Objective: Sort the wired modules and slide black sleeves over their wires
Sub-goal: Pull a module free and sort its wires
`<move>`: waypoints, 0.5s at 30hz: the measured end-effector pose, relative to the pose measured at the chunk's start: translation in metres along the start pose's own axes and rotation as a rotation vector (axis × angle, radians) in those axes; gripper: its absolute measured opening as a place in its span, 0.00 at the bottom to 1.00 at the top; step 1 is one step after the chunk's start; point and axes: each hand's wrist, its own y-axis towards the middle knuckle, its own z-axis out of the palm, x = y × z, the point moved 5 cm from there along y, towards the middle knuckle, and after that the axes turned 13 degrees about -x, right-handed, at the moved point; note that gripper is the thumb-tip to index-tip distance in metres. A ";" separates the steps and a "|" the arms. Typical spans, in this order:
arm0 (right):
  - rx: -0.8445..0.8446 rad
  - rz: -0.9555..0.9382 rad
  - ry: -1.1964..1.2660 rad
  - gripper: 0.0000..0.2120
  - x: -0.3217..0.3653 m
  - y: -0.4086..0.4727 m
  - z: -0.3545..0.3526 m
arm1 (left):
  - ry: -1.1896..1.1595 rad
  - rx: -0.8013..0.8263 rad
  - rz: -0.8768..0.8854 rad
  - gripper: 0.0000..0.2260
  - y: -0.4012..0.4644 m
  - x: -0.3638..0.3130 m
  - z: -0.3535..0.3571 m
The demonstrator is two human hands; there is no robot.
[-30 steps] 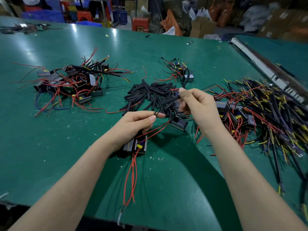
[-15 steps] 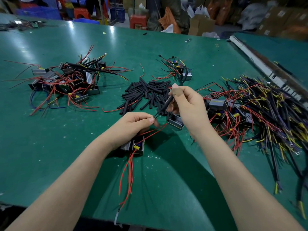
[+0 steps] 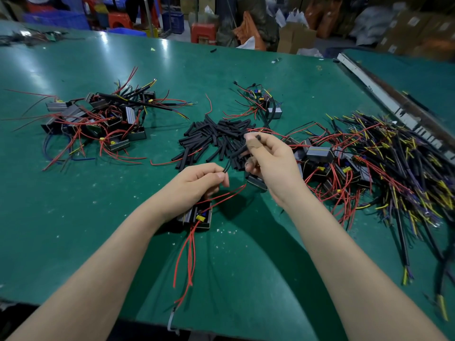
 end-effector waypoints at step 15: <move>0.022 -0.125 -0.002 0.03 0.008 -0.008 0.003 | 0.137 -0.036 -0.032 0.05 0.003 0.010 -0.013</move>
